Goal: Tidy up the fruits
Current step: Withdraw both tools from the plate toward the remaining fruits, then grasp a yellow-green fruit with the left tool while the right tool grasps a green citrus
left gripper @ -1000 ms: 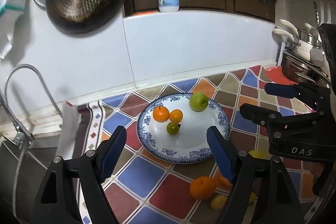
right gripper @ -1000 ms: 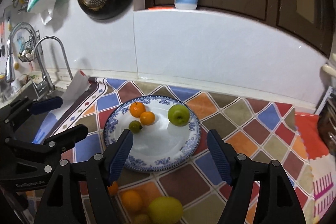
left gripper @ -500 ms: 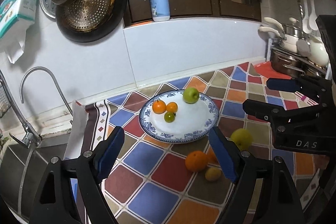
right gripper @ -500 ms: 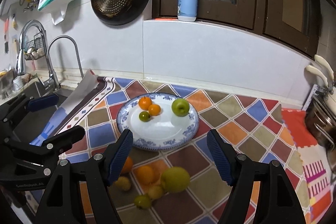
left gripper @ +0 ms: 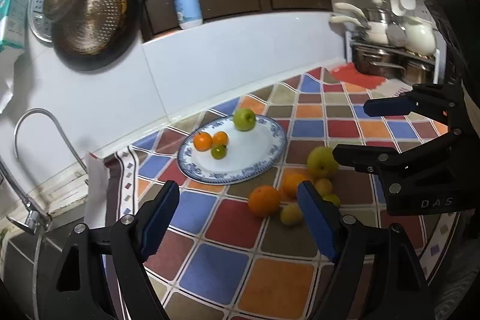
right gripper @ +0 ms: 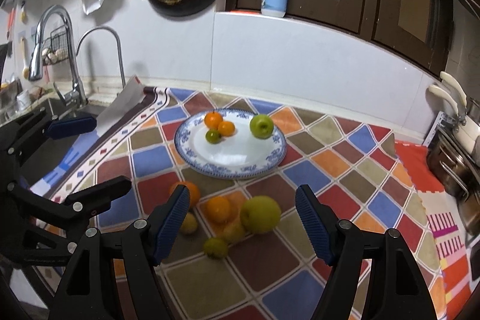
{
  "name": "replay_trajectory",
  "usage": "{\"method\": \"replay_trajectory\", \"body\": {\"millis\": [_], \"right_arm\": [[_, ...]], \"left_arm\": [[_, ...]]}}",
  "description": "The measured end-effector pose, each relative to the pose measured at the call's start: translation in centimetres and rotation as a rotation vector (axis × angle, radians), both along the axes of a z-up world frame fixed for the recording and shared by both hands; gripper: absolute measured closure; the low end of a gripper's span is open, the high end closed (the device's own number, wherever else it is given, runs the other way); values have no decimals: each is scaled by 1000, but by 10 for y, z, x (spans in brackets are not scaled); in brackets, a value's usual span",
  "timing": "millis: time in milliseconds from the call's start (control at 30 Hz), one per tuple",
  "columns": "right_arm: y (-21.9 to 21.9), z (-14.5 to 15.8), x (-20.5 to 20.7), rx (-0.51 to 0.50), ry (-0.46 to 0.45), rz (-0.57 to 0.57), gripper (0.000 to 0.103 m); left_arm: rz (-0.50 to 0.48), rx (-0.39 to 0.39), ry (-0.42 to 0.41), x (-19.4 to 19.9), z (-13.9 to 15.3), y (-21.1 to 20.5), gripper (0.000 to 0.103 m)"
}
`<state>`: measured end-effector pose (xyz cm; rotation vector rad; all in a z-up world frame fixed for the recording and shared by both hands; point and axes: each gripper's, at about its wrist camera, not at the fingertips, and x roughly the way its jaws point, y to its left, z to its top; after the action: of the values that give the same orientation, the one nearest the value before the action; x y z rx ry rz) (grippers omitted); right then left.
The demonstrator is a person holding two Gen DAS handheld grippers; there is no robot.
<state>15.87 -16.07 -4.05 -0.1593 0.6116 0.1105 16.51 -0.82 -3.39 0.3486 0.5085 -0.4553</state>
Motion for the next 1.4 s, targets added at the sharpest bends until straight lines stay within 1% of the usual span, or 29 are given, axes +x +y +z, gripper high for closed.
{"method": "replay_trajectory", "body": {"millis": [200,300,433,567,667,733,800,933,1000,1333,1400], "right_arm": [[5,-19,-5,-9,53,-1,30],[8,-27,-6,-35,65,-1,31],[14,-37,-7,-69,80,9,31],[17,-47,-5,-73,113,23,37],[18,-56,-3,-72,133,23,40],[18,-62,0,-70,152,25,43],[17,-68,4,-63,176,26,50],[16,-77,7,-37,201,24,53],[16,-81,9,-27,211,27,56],[12,-90,17,24,254,27,63],[12,-92,19,31,266,29,63]], "left_arm": [[-91,38,24,0,-20,-5,36],[-135,68,37,1,-30,-8,48],[-196,84,72,4,-43,-11,52],[-252,103,89,8,-53,-16,56],[-288,117,113,14,-61,-20,63],[-313,128,128,17,-65,-22,72],[-336,139,136,19,-69,-24,73],[-369,158,143,23,-74,-29,73],[-381,167,146,25,-76,-31,73],[-444,208,128,30,-79,-43,73],[-449,209,142,32,-81,-46,73]]}}
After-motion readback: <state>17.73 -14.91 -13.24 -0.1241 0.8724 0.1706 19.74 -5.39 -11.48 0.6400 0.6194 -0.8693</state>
